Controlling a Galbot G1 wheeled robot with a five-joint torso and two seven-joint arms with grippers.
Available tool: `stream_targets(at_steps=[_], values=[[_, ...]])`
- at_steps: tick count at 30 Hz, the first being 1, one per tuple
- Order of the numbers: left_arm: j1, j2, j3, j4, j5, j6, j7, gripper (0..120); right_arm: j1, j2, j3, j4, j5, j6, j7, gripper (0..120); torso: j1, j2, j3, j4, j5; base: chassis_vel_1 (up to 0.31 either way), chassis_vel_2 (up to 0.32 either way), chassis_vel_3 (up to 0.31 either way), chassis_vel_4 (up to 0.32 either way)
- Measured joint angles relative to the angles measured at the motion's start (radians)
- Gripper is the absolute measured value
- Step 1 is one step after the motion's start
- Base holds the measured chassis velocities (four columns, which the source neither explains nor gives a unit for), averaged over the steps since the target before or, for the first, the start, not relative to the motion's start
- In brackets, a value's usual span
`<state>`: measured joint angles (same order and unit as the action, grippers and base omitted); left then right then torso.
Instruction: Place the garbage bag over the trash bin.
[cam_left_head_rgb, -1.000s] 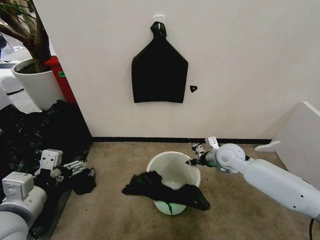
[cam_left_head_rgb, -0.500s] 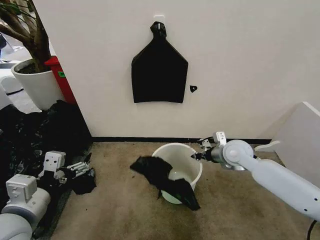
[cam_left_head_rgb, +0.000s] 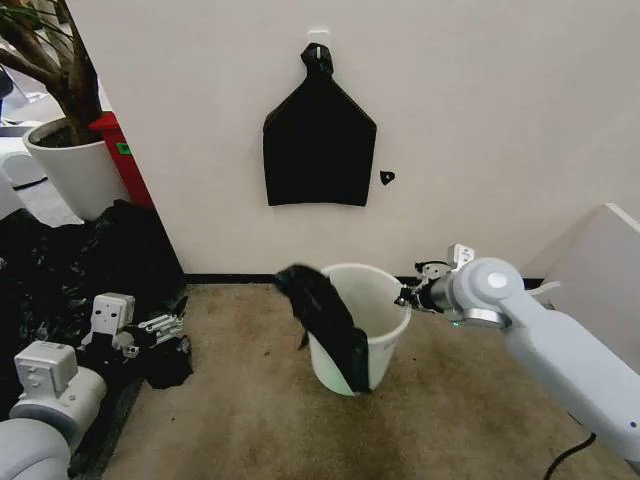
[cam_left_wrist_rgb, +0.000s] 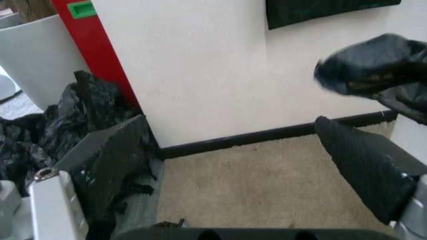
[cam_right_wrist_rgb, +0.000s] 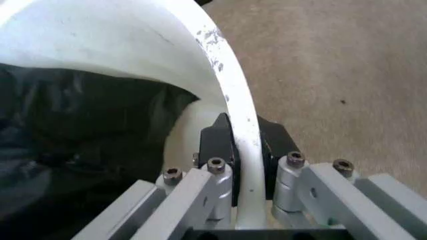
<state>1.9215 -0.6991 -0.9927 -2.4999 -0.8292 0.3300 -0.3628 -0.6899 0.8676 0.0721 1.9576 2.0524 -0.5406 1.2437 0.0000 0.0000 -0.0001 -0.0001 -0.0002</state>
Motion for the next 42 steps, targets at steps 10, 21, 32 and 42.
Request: stream_targets(at_steps=[10, 21, 32, 42], values=[[-0.014, -0.003, 0.021, 0.0, 0.013, -0.007, 0.002, 100, -0.152, 0.088, 0.029, 0.062, -0.133, 0.194, 0.103, 1, 0.0, 0.0, 0.0, -0.0001, 0.0001, 0.0, 0.0, 0.0, 0.0], [-0.029, -0.016, 0.048, 0.0, 0.034, -0.013, 0.007, 100, -0.282, 0.219, -0.002, 0.082, -0.439, 0.313, 0.071, 1, 0.0, 0.0, 0.0, 0.0001, 0.0, 0.0, 0.0, 0.0, 0.0], [-0.003, -0.047, 0.046, 0.0, 0.066, -0.023, 0.022, 100, -0.338, 0.272, -0.056, 0.052, -0.577, 0.309, 0.016, 1, 0.0, 0.0, 0.0, 0.0002, 0.0001, 0.0, 0.0, 0.0, 0.0], [0.013, -0.064, 0.047, 0.0, 0.089, -0.034, 0.034, 100, -0.363, 0.287, -0.07, 0.03, -0.638, 0.303, -0.017, 1, 0.0, 0.0, 0.0, 0.0002, 0.0002, 0.0, 0.0, 0.0, 0.0]])
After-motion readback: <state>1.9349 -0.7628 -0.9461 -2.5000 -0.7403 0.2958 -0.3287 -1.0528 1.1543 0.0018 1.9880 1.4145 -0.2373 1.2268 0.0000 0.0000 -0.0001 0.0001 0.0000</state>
